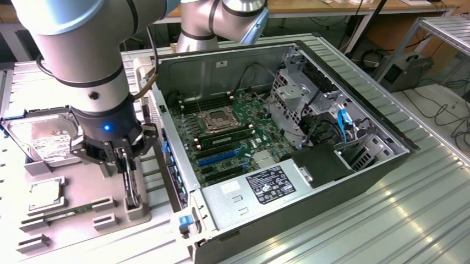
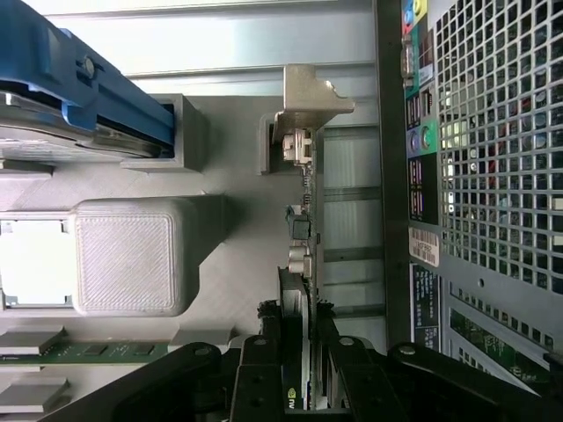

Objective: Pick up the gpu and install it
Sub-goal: 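Pick up the gpu and move the gpu toward the slot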

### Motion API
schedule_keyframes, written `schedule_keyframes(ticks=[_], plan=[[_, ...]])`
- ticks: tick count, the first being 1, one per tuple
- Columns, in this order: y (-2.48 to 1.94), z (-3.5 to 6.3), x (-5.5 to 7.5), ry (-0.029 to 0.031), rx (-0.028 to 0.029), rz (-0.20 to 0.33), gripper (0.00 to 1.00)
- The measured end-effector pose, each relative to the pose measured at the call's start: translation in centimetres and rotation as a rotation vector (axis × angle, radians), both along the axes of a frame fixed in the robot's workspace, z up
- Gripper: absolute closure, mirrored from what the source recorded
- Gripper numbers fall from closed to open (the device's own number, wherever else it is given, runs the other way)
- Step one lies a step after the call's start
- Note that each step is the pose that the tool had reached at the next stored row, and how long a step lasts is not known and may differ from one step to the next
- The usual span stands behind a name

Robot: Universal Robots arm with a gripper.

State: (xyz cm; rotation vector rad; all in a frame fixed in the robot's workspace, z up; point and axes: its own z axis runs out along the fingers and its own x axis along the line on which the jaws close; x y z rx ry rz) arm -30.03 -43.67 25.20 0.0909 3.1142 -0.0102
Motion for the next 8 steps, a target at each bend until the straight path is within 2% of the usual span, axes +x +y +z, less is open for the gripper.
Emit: schedule_keyframes(ticks=[8], plan=[[0.0,0.27,0.0,0.0,0.0,0.0,0.74]])
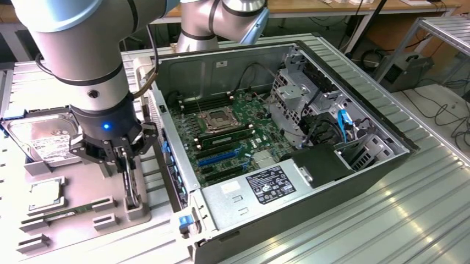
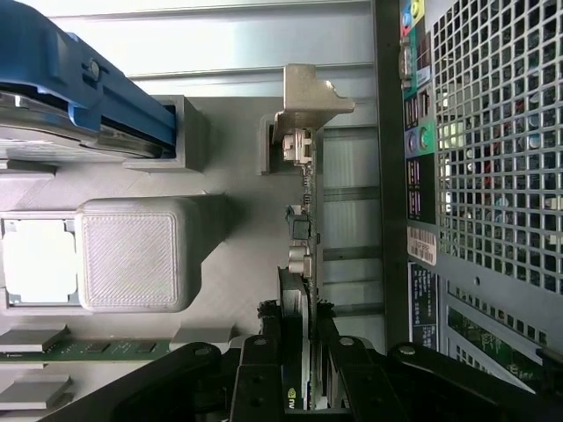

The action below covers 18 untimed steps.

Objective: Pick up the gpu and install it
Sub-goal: 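Pick up the gpu and move the gpu toward the slot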

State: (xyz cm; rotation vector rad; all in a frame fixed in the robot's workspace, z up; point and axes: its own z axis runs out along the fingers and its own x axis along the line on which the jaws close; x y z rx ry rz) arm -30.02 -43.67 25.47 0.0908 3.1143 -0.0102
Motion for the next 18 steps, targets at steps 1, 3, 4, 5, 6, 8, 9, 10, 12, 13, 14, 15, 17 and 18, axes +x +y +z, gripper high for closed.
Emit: schedule_keyframes(ticks=[1,3,4,5,6,8,9,10,12,13,14,15,17,18], plan=[[0.0,0.03,0.0,-0.0001,0.0001,0.0,0.74],[0.0,0.1,0.0,-0.0001,0.0,0.0,0.74],[0.0,0.13,0.0,0.0,0.0,0.0,0.74],[0.0,0.17,0.0,0.0,0.0,0.0,0.74],[0.0,0.21,0.0,0.0,0.0,0.0,0.74],[0.0,0.45,0.0,0.0,0.0,0.0,0.74],[0.0,0.49,0.0,0.0,0.0,0.0,0.74],[0.0,0.54,0.0,0.0,0.0,0.0,0.74],[0.0,0.62,0.0,-0.0001,0.0001,0.0,0.74],[0.0,0.65,0.0,-0.0002,0.0001,0.0,0.74],[0.0,0.67,0.0,0.0,0.0,0.0,0.74],[0.0,0.68,0.0,0.0,-0.0006,0.0,0.74],[0.0,0.68,0.01,0.0001,-0.0009,0.0,0.74],[0.01,0.68,0.0,0.0,-0.0009,0.0,0.74]])
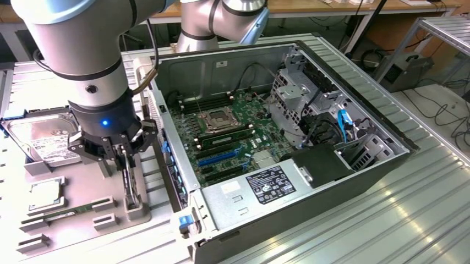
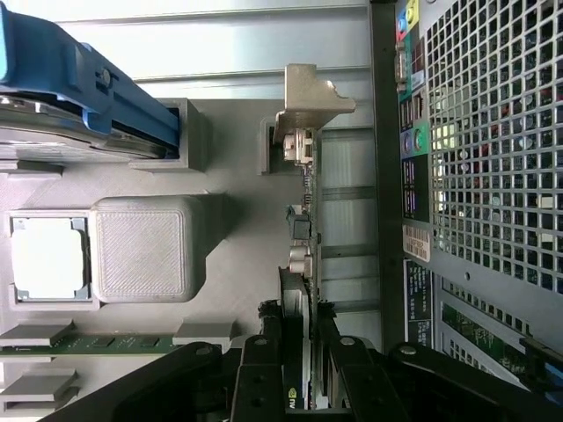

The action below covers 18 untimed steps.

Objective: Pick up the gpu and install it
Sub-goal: 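Pick up the gpu and move the gpu toward the slot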

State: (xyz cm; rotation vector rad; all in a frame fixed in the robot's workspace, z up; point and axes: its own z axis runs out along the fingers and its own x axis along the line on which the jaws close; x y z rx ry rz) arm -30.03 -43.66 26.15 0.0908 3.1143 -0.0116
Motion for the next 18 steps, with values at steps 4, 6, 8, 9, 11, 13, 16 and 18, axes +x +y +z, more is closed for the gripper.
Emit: schedule_keyframes(ticks=[4,6,8,9,11,13,16,18], plan=[[0.01,0.04,0.0,-0.0001,0.0001,0.0,0.74],[0.01,0.07,0.0,0.0,0.0,0.0,0.74],[0.01,0.11,0.0,0.0,0.0,0.0,0.74],[0.01,0.14,0.0,-0.0001,0.0,0.0,0.74],[0.01,0.17,0.0,-0.0001,0.0001,0.0,0.74],[0.01,0.22,0.0,-0.0001,0.0001,0.0,0.74],[0.01,0.26,0.0,-0.0001,0.0,0.0,0.74],[0.01,0.29,0.0,-0.0001,0.0,0.0,0.74]])
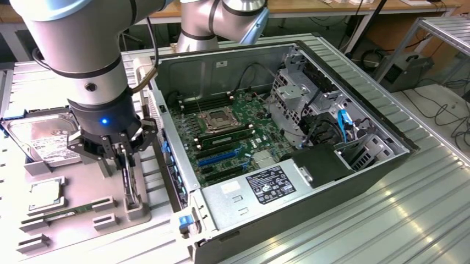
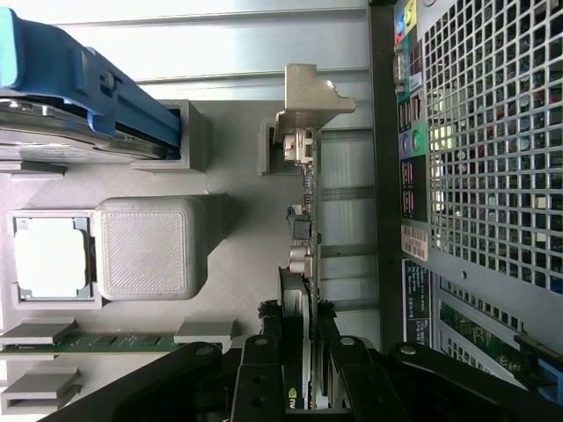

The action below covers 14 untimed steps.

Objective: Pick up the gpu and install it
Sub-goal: 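Pick up the gpu and move the gpu toward the slot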

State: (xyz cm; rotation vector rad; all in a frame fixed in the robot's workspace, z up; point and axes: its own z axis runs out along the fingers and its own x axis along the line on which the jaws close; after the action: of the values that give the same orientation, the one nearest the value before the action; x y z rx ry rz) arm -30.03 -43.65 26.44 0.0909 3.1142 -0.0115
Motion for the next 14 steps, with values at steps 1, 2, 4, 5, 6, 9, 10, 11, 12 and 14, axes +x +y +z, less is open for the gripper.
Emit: schedule_keyframes(ticks=[1,2,4,5,6,9,10,11,12,14], plan=[[0.0,0.02,0.0,0.0001,0.0,0.0,0.74],[0.0,0.04,0.0,0.0,0.0,0.0,0.74],[0.0,0.08,0.0,0.0001,0.0,0.0,0.74],[0.0,0.1,0.0,0.0,0.0,0.0,0.74],[0.0,0.12,0.0,0.0001,0.0,0.0,0.74],[0.0,0.18,0.0,0.0,0.0,0.0,0.74],[0.0,0.2,0.0,0.0,0.0,0.0,0.74],[0.0,0.22,0.0,0.0001,0.0,0.0,0.74],[0.0,0.23,0.0,0.0,0.0,0.0,0.74],[0.0,0.27,0.0,0.0,0.0,0.0,0.74]])
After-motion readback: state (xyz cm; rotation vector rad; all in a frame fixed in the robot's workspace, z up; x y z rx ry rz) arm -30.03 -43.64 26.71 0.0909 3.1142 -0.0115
